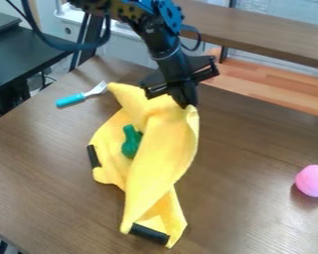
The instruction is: Unfold the cloth from the bottom left to the top right
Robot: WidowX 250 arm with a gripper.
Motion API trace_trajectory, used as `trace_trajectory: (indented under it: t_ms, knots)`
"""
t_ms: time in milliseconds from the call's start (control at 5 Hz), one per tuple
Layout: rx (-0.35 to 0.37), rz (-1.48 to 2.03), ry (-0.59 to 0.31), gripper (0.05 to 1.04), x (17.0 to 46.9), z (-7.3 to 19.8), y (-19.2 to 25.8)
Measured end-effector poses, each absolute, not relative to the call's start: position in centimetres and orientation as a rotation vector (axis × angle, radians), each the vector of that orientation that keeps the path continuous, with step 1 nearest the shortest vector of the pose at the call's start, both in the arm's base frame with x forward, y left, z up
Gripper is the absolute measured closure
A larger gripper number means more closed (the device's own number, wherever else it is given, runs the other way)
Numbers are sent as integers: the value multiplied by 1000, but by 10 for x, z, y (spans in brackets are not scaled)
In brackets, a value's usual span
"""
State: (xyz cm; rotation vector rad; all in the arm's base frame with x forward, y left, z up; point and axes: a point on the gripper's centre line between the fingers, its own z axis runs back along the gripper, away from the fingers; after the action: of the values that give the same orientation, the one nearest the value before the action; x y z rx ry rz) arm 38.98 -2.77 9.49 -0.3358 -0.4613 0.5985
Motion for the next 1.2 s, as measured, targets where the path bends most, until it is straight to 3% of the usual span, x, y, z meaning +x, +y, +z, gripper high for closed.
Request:
trace_trajectory:
  t_ms: [600,800,1200]
  knots:
    - [-480,498,-517,1031,420,94,-51]
    - [-545,437,-540,1031,443,110,-47]
    - [-616,340,-567,1031,451,110,-50]
